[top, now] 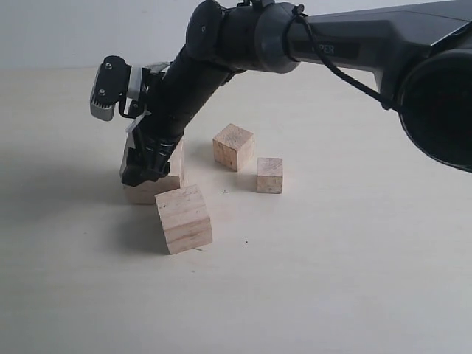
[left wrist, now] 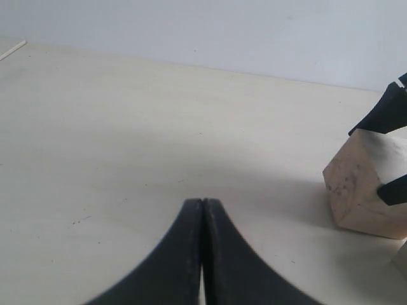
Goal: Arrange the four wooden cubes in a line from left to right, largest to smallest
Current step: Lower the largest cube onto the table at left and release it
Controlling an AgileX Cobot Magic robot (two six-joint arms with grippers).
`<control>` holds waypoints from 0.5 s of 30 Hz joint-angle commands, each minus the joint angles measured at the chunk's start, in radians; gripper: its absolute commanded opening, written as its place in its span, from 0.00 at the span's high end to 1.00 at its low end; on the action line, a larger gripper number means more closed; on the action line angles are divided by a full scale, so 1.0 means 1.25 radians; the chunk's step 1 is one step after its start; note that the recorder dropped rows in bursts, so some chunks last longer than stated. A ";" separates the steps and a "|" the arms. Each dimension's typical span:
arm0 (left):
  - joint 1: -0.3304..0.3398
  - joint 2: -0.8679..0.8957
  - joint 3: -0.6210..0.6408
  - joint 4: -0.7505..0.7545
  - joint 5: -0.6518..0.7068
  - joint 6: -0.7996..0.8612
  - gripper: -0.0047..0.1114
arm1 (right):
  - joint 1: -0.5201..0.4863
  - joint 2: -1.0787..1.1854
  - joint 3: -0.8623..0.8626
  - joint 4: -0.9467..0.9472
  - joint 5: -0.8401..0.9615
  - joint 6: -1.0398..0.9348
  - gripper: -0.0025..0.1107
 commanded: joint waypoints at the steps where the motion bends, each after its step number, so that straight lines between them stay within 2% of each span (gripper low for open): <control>1: -0.005 -0.004 0.003 -0.004 -0.008 0.003 0.96 | -0.005 0.001 -0.004 0.005 -0.030 -0.011 0.98; 7: -0.005 -0.004 0.003 -0.004 -0.008 0.003 0.96 | -0.005 0.021 -0.002 -0.006 -0.018 -0.026 0.98; 9: -0.005 -0.004 0.003 -0.004 -0.008 0.003 0.96 | -0.005 0.021 -0.002 -0.006 -0.011 -0.044 0.95; 12: -0.005 -0.004 0.003 -0.004 -0.008 0.003 0.96 | -0.005 0.021 -0.002 -0.006 -0.009 -0.044 0.85; 15: -0.005 -0.004 0.003 -0.004 -0.008 0.003 0.96 | -0.005 0.021 -0.002 -0.004 -0.001 -0.044 0.66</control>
